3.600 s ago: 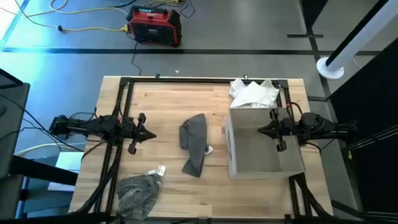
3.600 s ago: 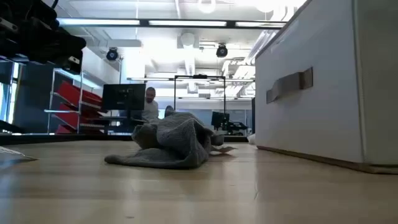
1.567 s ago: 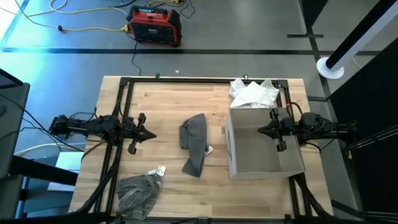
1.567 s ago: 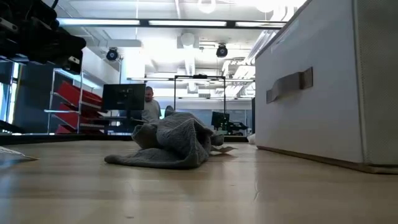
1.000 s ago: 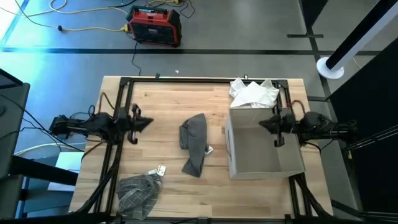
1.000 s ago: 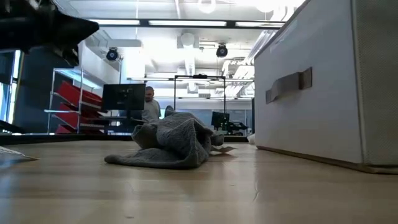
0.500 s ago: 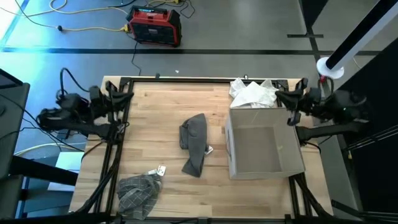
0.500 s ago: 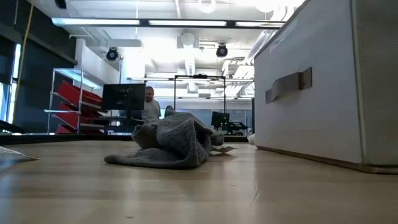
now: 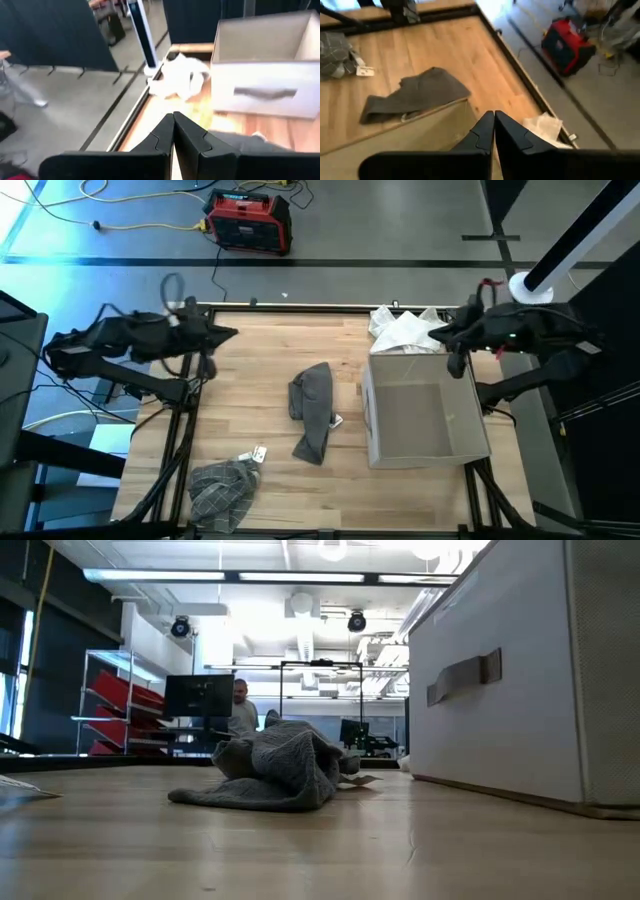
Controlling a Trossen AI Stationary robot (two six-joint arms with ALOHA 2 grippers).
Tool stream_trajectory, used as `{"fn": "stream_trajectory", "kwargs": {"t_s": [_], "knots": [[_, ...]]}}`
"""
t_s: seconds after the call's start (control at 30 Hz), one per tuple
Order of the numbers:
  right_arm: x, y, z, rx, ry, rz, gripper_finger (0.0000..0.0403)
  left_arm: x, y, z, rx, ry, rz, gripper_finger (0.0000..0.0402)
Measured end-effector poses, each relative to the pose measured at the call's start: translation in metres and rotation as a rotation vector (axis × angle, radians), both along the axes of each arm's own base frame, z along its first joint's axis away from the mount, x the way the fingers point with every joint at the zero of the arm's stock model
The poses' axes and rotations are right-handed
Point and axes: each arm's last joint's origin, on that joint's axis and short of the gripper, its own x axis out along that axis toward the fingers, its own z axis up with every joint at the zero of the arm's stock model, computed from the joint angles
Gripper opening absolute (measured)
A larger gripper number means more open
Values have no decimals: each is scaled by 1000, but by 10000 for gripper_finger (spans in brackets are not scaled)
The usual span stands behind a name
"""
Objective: Fold towel
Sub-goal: Move the gray laundry organizer to the top center of the table
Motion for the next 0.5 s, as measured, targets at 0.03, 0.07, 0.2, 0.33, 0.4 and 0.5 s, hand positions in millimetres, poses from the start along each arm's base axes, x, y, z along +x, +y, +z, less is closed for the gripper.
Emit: {"fn": "stream_trajectory", "kwargs": {"t_s": [0.03,0.07,0.2,0.33,0.4,0.5], "knots": [[5,1,1,15,9,1,0,6,0,-1,-1,13,0,0],[11,1,2,30,18,2,0,12,-1,-2,-2,25,0,0],[33,5,2,115,21,28,0,30,-2,-6,-31,42,-2,0],[51,8,-2,202,24,65,0,37,-5,-7,-99,24,-58,0],[56,9,-4,202,41,89,0,38,-6,-7,-72,39,-94,0],[61,9,-6,203,48,91,0,39,-6,-4,-58,9,-105,0]]}}
